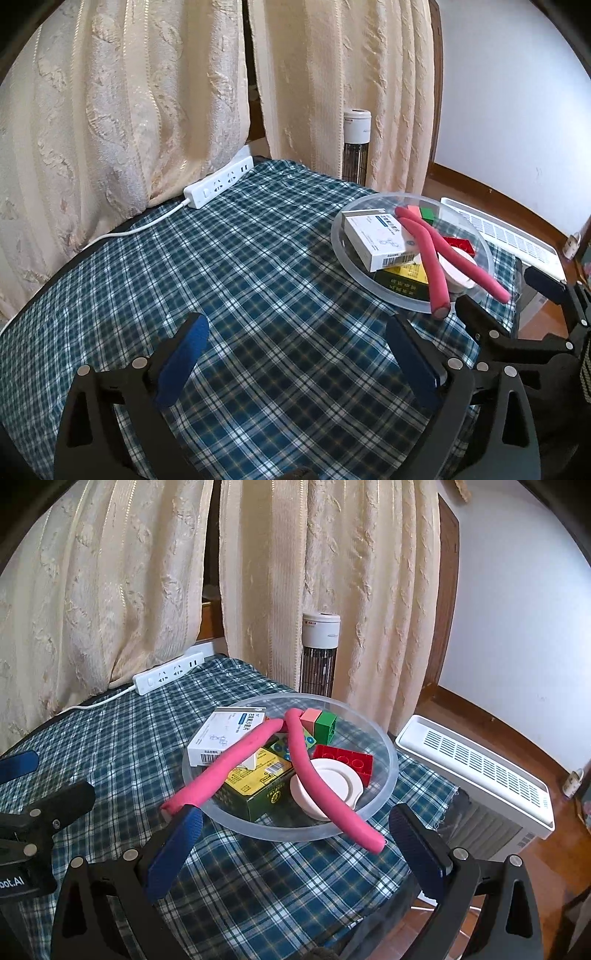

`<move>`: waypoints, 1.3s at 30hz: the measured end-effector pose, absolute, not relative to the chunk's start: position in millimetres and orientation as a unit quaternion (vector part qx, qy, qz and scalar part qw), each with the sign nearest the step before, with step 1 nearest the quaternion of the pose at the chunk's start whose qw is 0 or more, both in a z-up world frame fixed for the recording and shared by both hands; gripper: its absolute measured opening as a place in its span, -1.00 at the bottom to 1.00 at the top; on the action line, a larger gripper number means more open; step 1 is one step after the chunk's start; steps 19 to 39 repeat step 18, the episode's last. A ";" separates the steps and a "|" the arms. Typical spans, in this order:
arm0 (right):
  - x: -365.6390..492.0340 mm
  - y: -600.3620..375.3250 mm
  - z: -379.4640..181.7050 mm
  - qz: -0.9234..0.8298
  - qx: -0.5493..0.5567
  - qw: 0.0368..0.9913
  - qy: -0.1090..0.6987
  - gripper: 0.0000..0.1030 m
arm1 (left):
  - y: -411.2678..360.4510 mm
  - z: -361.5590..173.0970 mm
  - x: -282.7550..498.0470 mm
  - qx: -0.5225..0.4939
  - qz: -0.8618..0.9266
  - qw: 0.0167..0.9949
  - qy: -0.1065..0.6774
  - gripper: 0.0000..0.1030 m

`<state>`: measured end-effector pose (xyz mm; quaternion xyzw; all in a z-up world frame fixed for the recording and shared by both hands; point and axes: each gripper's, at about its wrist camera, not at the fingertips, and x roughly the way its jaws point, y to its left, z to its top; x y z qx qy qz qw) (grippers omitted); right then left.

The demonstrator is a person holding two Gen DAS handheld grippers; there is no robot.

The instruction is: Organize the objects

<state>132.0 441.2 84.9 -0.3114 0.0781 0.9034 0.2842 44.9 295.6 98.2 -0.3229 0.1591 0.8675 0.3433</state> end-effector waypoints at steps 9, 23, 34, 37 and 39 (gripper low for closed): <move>133.0 442.7 81.7 0.902 -0.316 0.283 0.083 1.00 | 299.5 96.3 51.8 -0.315 0.862 0.356 0.174 0.89; 135.1 443.2 81.1 0.901 -0.316 0.284 0.087 1.00 | 301.6 96.5 55.9 -0.309 0.863 0.357 0.181 0.89; 135.1 443.2 81.1 0.901 -0.316 0.284 0.087 1.00 | 301.6 96.5 55.9 -0.309 0.863 0.357 0.181 0.89; 135.1 443.2 81.1 0.901 -0.316 0.284 0.087 1.00 | 301.6 96.5 55.9 -0.309 0.863 0.357 0.181 0.89; 135.1 443.2 81.1 0.901 -0.316 0.284 0.087 1.00 | 301.6 96.5 55.9 -0.309 0.863 0.357 0.181 0.89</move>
